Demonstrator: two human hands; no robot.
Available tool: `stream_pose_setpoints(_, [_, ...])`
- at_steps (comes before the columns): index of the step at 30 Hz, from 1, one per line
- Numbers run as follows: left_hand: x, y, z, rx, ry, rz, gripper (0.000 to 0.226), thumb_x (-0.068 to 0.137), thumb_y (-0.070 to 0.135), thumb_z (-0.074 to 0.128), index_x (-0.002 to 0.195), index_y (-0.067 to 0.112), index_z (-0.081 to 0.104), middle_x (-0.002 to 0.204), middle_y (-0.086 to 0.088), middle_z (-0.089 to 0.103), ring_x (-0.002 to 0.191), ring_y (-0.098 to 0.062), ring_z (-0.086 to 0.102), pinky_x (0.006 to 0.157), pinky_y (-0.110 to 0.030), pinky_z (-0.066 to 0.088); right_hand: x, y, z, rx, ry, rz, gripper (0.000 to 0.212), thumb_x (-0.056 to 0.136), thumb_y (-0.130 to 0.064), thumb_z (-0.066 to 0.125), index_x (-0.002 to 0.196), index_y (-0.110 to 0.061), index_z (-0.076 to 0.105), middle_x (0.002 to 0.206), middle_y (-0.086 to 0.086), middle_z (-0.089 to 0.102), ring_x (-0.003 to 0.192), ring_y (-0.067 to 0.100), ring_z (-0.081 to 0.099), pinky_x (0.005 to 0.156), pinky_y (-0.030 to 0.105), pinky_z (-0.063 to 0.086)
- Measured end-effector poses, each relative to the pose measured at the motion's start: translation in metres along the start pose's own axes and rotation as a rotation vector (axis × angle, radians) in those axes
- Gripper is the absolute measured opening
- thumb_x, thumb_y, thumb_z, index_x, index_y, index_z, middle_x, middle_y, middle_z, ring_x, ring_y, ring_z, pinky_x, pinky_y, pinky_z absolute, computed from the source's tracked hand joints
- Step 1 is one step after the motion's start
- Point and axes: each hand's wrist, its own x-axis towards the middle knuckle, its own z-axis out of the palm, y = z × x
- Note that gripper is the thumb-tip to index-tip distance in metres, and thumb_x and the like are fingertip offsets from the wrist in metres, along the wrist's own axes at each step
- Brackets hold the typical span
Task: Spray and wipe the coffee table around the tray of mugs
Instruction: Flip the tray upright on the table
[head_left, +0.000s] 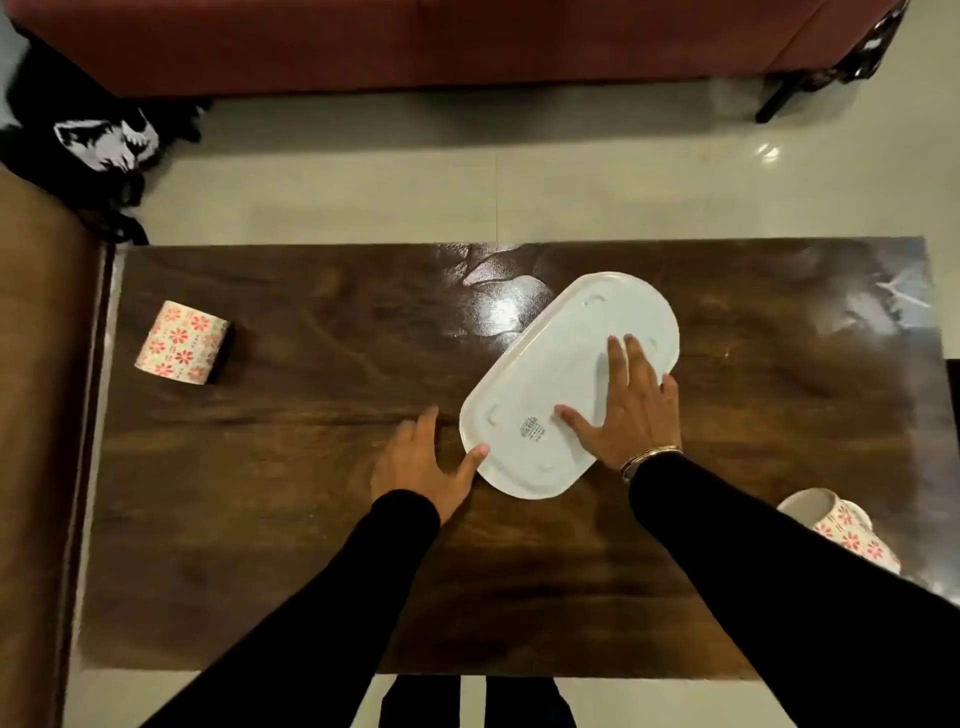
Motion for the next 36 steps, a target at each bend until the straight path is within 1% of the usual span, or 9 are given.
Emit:
stream_pose_setpoints(5, [0.01, -0.004, 0.047, -0.256, -0.085, -0.212, 0.048, 0.087, 0.065, 0.061, 0.114, 0.025, 0.065, 0.075, 0.012, 0.068, 0.085, -0.016, 0.068, 0.081, -0.033, 0.057, 0.056, 0.026, 0.003, 0.118, 0.086, 0.256, 0.103, 0.086, -0.074, 0.06, 0.158, -0.01, 0.028, 0.164, 0.017, 0.031, 0.14, 0.042, 0.042, 0.101, 0.061, 0.046])
stream_pose_setpoints(8, [0.006, 0.007, 0.063, -0.596, -0.122, -0.356, 0.039, 0.092, 0.059, 0.059, 0.106, 0.022, 0.06, 0.069, 0.001, 0.072, 0.057, -0.019, 0.071, 0.065, -0.036, 0.062, 0.086, 0.032, -0.004, 0.195, 0.109, 0.359, 0.107, 0.082, -0.081, 0.059, 0.158, -0.012, 0.03, 0.161, 0.012, 0.034, 0.141, 0.041, 0.038, 0.101, 0.063, 0.045])
stream_pose_setpoints(12, [0.005, 0.029, 0.067, -0.917, -0.181, -0.503, 0.041, 0.097, 0.059, 0.052, 0.106, 0.019, 0.053, 0.068, -0.006, 0.076, 0.042, -0.016, 0.064, 0.04, -0.022, 0.044, 0.113, 0.027, -0.01, 0.296, -0.01, 0.485, 0.107, 0.079, -0.087, 0.056, 0.15, -0.009, 0.041, 0.152, 0.014, 0.042, 0.142, 0.04, 0.036, 0.109, 0.054, 0.037])
stream_pose_setpoints(22, [0.003, 0.011, 0.046, -0.904, 0.005, -0.56, 0.086, 0.093, 0.077, 0.022, 0.113, 0.004, 0.063, 0.067, -0.012, 0.073, 0.049, -0.015, 0.071, 0.048, -0.024, 0.056, 0.085, 0.008, -0.021, 0.536, 0.001, 0.712, 0.103, 0.089, -0.089, 0.026, 0.153, -0.01, 0.042, 0.157, 0.021, 0.035, 0.145, 0.045, 0.03, 0.119, 0.052, 0.026])
stream_pose_setpoints(26, [-0.01, -0.008, 0.023, -0.875, 0.225, -0.34, 0.08, 0.099, 0.07, 0.017, 0.103, 0.007, 0.067, 0.054, -0.009, 0.069, 0.048, -0.018, 0.071, 0.059, -0.039, 0.064, 0.06, 0.004, -0.036, 0.929, 0.174, 0.793, 0.088, 0.094, -0.084, 0.025, 0.144, -0.018, 0.055, 0.156, 0.013, 0.043, 0.145, 0.034, 0.036, 0.117, 0.046, 0.031])
stream_pose_setpoints(29, [-0.019, -0.02, 0.007, -0.895, 0.288, -0.228, 0.073, 0.095, 0.073, 0.02, 0.089, 0.015, 0.065, 0.056, -0.006, 0.071, 0.053, -0.017, 0.073, 0.063, -0.039, 0.064, 0.041, 0.016, -0.042, 1.449, 0.264, 0.833, 0.098, 0.075, -0.097, 0.04, 0.127, -0.02, 0.071, 0.127, -0.002, 0.07, 0.121, 0.02, 0.065, 0.103, 0.036, 0.05])
stream_pose_setpoints(32, [-0.02, -0.038, 0.001, -1.038, 0.284, -0.231, 0.051, 0.091, 0.064, 0.045, 0.078, 0.017, 0.061, 0.065, -0.009, 0.074, 0.062, -0.024, 0.076, 0.064, -0.045, 0.063, 0.01, 0.028, -0.03, 1.742, 0.229, 0.78, 0.033, 0.09, -0.057, 0.067, 0.081, -0.025, 0.065, 0.07, -0.013, 0.064, 0.067, 0.004, 0.065, 0.067, 0.022, 0.047])
stream_pose_setpoints(34, [-0.018, -0.053, 0.001, -1.047, 0.29, -0.193, 0.025, 0.087, 0.044, 0.059, 0.075, 0.022, 0.062, 0.065, -0.004, 0.071, 0.063, -0.02, 0.073, 0.065, -0.045, 0.062, -0.01, 0.033, -0.016, 2.003, 0.161, 0.732, 0.021, 0.073, -0.023, 0.081, 0.074, -0.021, 0.06, 0.073, -0.006, 0.063, 0.071, 0.008, 0.066, 0.073, 0.025, 0.055])
stream_pose_setpoints(36, [-0.017, -0.068, 0.005, -0.991, 0.293, -0.098, 0.002, 0.086, 0.029, 0.062, 0.085, 0.028, 0.064, 0.059, 0.003, 0.057, 0.052, -0.012, 0.055, 0.056, -0.033, 0.05, -0.022, 0.038, -0.004, 2.032, 0.047, 0.677, 0.015, 0.076, -0.005, 0.069, 0.089, -0.012, 0.065, 0.092, 0.001, 0.069, 0.089, 0.016, 0.07, 0.089, 0.034, 0.061])
